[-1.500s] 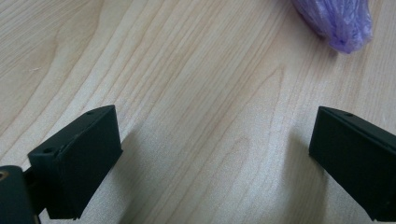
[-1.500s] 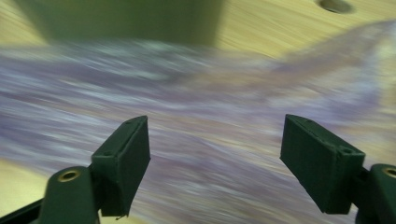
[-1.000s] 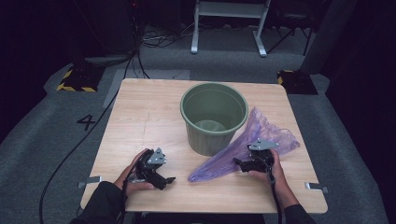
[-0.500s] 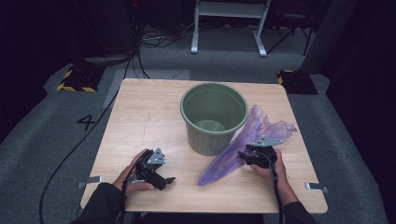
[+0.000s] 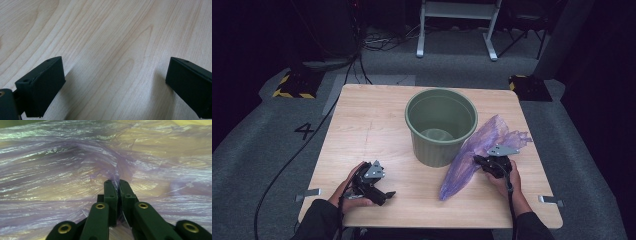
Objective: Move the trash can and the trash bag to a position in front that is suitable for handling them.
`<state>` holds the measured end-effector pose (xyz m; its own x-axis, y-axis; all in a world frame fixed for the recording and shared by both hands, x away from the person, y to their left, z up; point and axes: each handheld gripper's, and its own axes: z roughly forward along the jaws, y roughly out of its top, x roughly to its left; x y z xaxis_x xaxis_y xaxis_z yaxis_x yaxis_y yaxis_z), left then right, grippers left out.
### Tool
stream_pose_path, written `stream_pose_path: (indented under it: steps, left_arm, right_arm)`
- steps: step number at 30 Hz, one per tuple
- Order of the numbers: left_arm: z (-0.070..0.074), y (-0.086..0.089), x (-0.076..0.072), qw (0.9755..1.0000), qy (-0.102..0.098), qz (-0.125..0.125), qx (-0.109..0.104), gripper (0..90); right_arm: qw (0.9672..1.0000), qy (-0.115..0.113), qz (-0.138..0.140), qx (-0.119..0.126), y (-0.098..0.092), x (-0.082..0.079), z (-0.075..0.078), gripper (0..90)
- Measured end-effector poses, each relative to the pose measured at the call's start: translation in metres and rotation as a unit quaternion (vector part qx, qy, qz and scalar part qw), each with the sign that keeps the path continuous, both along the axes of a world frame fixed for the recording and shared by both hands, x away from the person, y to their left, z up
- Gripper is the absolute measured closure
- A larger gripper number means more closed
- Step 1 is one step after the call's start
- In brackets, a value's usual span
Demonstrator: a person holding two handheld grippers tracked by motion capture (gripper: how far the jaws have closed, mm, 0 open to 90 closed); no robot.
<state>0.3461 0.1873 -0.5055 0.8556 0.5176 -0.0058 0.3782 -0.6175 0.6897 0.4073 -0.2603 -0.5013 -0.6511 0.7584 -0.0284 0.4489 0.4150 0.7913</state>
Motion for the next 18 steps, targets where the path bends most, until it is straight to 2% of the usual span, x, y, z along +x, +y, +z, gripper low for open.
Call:
stream_pose_path:
  steps: [7, 10, 14, 18]
  left_arm:
    - [0.0, 0.006, -0.001, 0.9999, 0.001, 0.012, 0.0, 1.8]
    - [0.0, 0.008, -0.002, 0.9999, 0.001, 0.016, -0.001, 1.8]
    - [0.0, 0.009, -0.003, 0.9998, 0.002, 0.021, 0.001, 1.8]
    - [0.0, 0.01, -0.004, 0.9997, 0.001, 0.025, -0.001, 1.8]
  right_arm:
    - [0.9993, -0.017, -0.001, 0.033, -0.017, -0.007, 0.008, 88.2]
    - [0.9988, -0.032, -0.004, 0.038, -0.022, -0.01, 0.013, 88.8]
    - [0.9965, -0.055, -0.01, 0.063, -0.03, -0.014, 0.022, 89.3]
    - [0.9952, -0.061, -0.013, 0.075, -0.034, -0.013, 0.028, 89.3]
